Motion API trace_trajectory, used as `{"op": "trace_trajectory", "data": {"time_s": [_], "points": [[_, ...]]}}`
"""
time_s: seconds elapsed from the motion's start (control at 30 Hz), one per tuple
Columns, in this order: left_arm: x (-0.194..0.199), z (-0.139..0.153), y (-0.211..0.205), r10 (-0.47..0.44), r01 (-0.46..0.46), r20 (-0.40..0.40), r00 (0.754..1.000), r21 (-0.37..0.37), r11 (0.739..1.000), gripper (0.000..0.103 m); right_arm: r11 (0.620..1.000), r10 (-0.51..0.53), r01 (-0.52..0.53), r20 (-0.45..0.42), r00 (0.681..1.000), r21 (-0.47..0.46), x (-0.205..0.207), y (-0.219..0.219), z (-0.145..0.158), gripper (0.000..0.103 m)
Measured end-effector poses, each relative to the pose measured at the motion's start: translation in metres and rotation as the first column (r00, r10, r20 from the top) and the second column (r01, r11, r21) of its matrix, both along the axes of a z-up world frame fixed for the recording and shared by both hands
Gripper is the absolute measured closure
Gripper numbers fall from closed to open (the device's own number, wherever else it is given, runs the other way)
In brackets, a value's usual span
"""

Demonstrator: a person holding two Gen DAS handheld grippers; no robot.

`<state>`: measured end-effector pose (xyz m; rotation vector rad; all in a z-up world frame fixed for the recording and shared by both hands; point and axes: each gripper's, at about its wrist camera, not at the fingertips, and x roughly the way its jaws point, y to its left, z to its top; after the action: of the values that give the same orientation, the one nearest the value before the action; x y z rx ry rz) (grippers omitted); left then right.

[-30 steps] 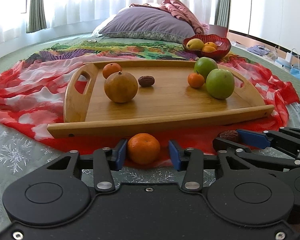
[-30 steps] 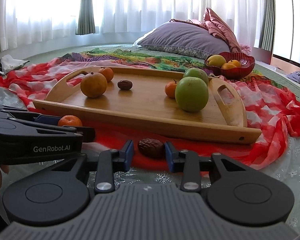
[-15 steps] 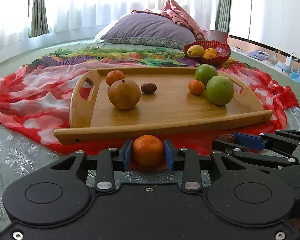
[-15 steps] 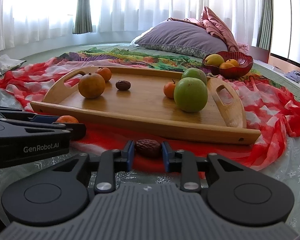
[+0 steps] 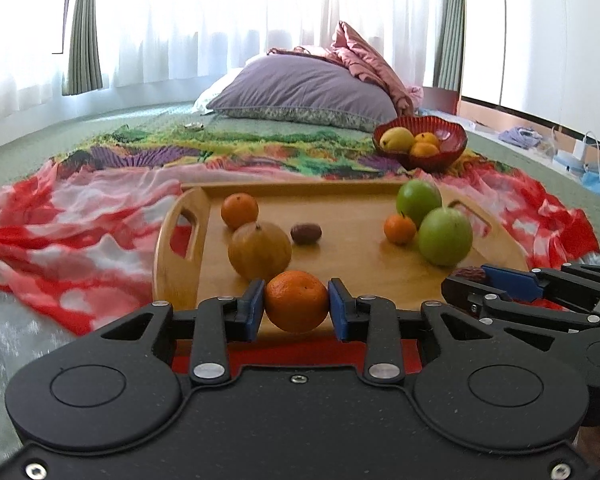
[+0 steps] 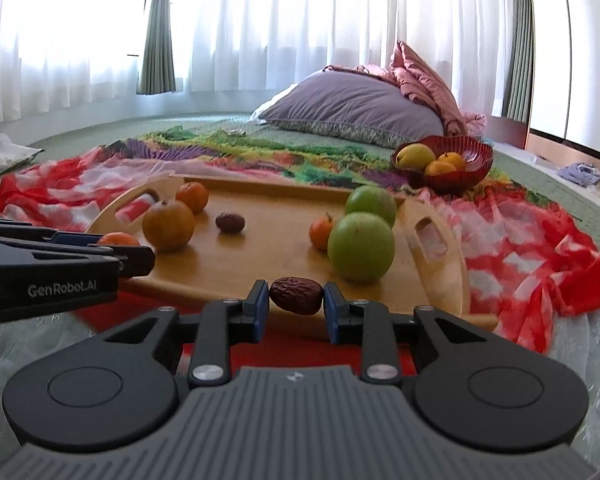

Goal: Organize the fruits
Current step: 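Lower the small orange onto the tray with the left tool while the right tool places the date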

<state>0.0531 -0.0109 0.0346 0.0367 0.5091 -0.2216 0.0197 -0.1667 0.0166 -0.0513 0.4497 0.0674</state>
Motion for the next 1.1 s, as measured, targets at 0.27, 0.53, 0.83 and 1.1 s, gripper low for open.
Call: {"op": "trace_trajectory", "data": {"time_s": [0.27,0.53,0.83,1.1], "points": [[0.023,0.013,0.0,0.008,-0.008,-0.006,1.0,-0.023,1.0,0.071,1.0,-0.013,0.012,0.016,1.0,0.018,0.02,-0.006,0.014,0.069],[0.054,0.029,-0.003,0.0,0.0,0.007,1.0,-0.022,1.0,0.071,0.999,-0.01,0.01,0.01,1.0,0.042,0.048,-0.01,0.028,0.069],[0.117,0.038,-0.006,0.004,-0.007,-0.067,0.998,-0.046,0.999,0.071,0.996,0.009,-0.003,-0.066,0.998,0.091,0.105,-0.018,0.04,0.069],[0.167,0.027,-0.008,0.021,-0.032,-0.171,0.985,-0.065,0.997,0.071,0.993,0.011,0.008,-0.157,0.988,0.117,0.151,-0.025,0.04,0.069]]}}
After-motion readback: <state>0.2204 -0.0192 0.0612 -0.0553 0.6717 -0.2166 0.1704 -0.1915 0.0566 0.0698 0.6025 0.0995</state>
